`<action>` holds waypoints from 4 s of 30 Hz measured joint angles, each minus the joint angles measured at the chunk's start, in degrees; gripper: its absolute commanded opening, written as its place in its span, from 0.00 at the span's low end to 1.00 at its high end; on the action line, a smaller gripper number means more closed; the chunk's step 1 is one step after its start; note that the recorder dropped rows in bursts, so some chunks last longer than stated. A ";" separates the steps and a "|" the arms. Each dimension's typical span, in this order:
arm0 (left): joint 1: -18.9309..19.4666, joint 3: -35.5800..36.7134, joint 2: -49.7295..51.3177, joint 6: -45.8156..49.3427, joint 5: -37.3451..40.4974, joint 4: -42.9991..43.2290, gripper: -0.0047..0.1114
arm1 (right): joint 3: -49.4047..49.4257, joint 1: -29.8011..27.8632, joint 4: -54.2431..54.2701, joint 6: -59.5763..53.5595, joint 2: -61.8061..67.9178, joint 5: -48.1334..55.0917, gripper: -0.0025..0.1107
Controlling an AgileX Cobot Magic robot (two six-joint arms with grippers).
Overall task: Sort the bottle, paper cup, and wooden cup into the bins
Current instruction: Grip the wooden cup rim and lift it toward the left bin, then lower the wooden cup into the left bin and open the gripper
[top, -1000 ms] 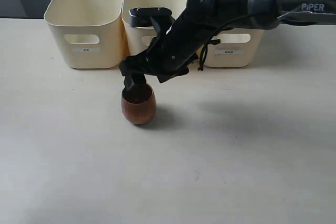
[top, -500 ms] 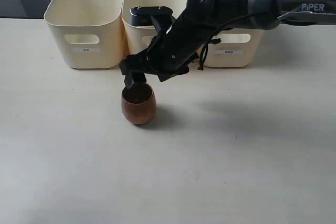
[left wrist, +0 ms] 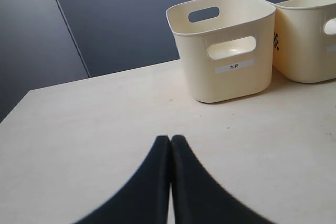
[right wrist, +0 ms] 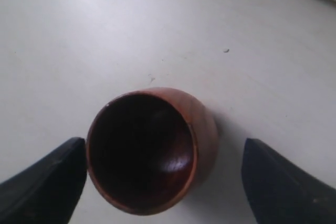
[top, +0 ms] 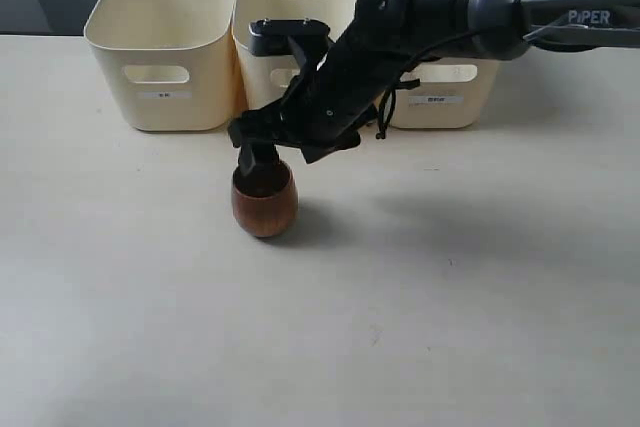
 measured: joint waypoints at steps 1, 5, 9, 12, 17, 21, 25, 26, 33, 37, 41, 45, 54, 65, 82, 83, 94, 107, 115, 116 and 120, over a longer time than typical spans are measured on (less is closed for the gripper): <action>0.00 0.00 0.00 0.00 0.00 0.00 0.04 | 0.00 0.00 0.00 0.00 0.61 0.00 0.70; 0.00 0.00 0.00 0.00 0.00 0.00 0.04 | 0.00 0.00 0.00 0.25 2.87 -0.11 0.70; 0.00 0.00 0.00 0.00 0.00 0.00 0.04 | 0.00 0.00 0.00 0.92 3.35 -0.88 0.70; 0.00 0.00 0.00 0.00 0.00 0.00 0.04 | 0.00 0.00 0.00 1.26 3.35 -1.12 0.67; 0.00 0.00 0.00 0.00 0.00 0.00 0.04 | 0.00 0.00 0.00 1.56 3.70 -1.27 0.42; 0.00 0.00 0.00 0.00 0.00 0.00 0.04 | 0.00 0.00 -0.11 1.56 3.70 -1.36 0.15; 0.00 0.00 0.00 0.00 0.00 0.00 0.04 | 0.00 0.00 -0.40 1.56 3.70 -1.25 0.02; 0.00 0.00 0.00 0.00 0.00 0.00 0.04 | 0.00 0.00 -0.28 1.73 3.70 -1.25 0.02; 0.00 0.00 0.00 0.00 0.00 0.00 0.04 | 0.00 0.05 -1.46 1.73 3.56 -1.25 0.02; 0.00 0.00 0.00 0.00 0.00 0.00 0.04 | 0.00 0.29 3.46 1.09 -0.80 -3.67 0.02; 0.00 0.00 0.00 0.00 0.00 0.00 0.04 | -0.78 0.82 7.48 0.20 -5.71 -8.78 0.02; 0.00 0.00 0.00 0.00 0.00 0.00 0.04 | -5.50 2.13 8.73 -0.01 -6.25 -13.32 0.02; 0.00 0.00 0.00 0.00 0.00 0.00 0.04 | -15.13 3.36 8.86 -0.14 -1.42 -22.18 0.02; 0.00 0.00 0.00 0.00 0.00 0.00 0.04 | -27.43 3.48 8.97 0.15 10.13 -25.77 0.02; 0.00 0.00 0.00 0.00 0.00 0.00 0.04 | -34.04 3.48 8.14 1.50 20.15 -31.95 0.02; 0.00 0.00 0.00 0.00 0.00 0.00 0.04 | -34.04 3.48 7.68 1.50 20.15 -32.48 0.02; 0.00 0.00 0.00 0.00 0.00 0.00 0.04 | -34.25 3.48 4.98 1.39 20.15 -33.72 0.40; 0.00 0.00 0.00 0.00 0.00 0.00 0.04 | -34.25 3.48 4.98 1.39 20.15 -32.00 0.40; 0.00 0.00 0.00 0.00 0.00 0.00 0.04 | -34.30 3.48 4.86 1.39 20.15 -31.00 0.40; 0.00 0.00 0.00 0.00 0.00 0.00 0.04 | -34.30 3.48 4.86 1.39 20.15 -30.86 0.40; 0.00 0.00 0.00 0.00 0.00 0.00 0.04 | -34.30 3.48 4.71 1.39 19.78 -29.01 0.40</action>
